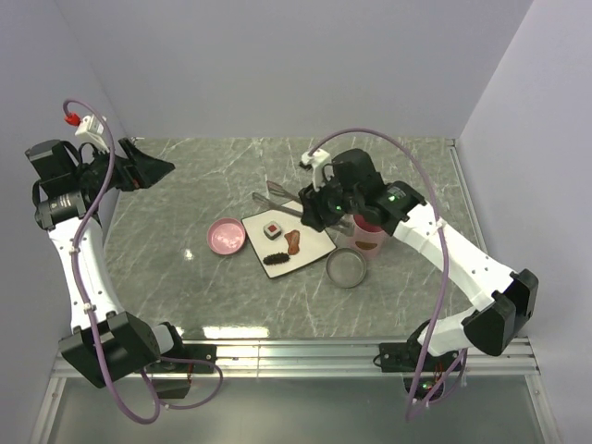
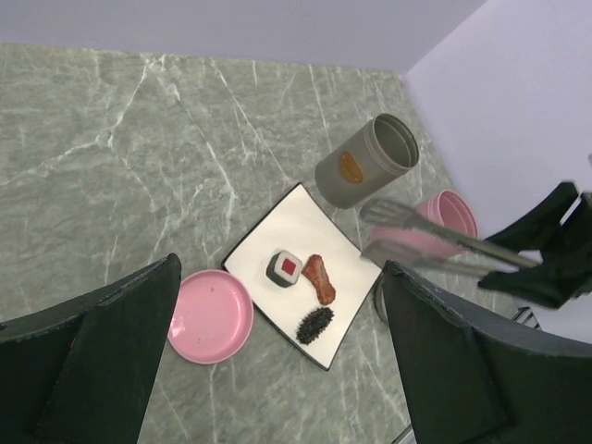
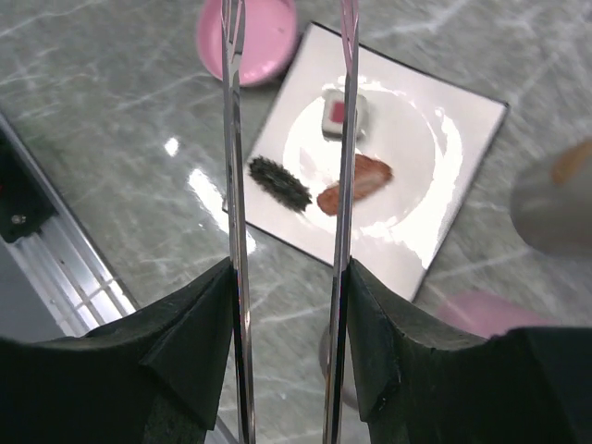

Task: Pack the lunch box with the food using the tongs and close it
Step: Pick up the clamp at the center of the board, then pick up the fake food from the plate.

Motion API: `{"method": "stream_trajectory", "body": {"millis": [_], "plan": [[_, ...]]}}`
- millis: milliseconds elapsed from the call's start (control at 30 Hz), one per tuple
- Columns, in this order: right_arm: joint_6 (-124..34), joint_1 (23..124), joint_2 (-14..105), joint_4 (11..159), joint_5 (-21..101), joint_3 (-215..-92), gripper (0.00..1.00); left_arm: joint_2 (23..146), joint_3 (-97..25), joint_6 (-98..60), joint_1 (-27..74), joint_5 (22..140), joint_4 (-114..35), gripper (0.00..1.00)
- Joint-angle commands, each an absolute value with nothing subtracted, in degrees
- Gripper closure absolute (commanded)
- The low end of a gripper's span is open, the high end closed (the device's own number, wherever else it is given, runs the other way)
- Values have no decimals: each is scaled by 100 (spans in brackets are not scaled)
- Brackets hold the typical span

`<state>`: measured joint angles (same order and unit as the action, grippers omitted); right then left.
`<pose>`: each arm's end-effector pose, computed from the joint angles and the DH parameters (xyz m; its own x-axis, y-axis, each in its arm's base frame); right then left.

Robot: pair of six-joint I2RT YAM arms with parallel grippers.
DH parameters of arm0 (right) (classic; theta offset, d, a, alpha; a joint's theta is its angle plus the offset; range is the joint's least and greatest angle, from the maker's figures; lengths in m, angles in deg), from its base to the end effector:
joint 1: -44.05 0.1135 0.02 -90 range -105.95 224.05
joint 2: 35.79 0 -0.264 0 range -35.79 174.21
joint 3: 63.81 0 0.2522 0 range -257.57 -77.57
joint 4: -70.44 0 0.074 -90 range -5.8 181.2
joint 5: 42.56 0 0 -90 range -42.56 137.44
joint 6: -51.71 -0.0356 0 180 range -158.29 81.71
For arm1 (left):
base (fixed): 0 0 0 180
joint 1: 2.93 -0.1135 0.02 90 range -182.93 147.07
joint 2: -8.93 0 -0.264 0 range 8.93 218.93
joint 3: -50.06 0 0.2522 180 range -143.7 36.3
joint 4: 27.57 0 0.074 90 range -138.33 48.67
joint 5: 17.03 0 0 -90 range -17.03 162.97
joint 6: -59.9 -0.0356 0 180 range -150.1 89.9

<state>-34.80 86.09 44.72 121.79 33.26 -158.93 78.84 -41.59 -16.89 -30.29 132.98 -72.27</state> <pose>0.2225 0.2124 0.3726 -0.3950 -0.4357 -0.8088 -0.8206 0.5631 0.0975 0.2345 0.0866 0.4190 -0.4466 -0.3597 -0.8192 0.3867 0.7480 -0.5393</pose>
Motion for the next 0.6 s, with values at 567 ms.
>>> {"method": "stream_trajectory", "body": {"millis": [567], "plan": [[-3521,8237,4929,12437,3540,-15473,47,7143,-3445,-1937,-2992,13564,-6383,3]]}}
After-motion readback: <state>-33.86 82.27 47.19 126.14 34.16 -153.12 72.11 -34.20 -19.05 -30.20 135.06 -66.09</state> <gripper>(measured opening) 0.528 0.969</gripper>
